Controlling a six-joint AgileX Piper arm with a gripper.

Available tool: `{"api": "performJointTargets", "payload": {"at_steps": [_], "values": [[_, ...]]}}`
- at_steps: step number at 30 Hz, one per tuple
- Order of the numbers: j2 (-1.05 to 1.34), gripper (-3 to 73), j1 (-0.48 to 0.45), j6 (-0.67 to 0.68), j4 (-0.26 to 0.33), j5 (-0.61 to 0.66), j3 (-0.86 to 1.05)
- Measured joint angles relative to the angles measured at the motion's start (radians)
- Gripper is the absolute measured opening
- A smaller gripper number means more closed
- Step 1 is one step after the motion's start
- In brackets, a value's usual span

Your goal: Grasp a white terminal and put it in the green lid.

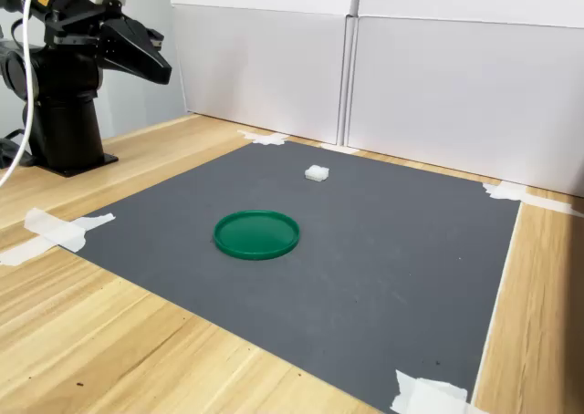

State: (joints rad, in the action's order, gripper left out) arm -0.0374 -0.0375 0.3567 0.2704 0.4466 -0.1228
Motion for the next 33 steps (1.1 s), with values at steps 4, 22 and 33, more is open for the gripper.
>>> {"api": "performJointTargets", "payload": {"at_steps": [4, 22, 33], "values": [[0.0, -1.5, 0.0, 0.0, 0.001, 0.0, 0.0], [0.0, -1.5, 0.0, 0.0, 0.002, 0.0, 0.0], [-0.119, -1.5, 0.0, -0.003, -0.056, 0.068, -0.052]]}}
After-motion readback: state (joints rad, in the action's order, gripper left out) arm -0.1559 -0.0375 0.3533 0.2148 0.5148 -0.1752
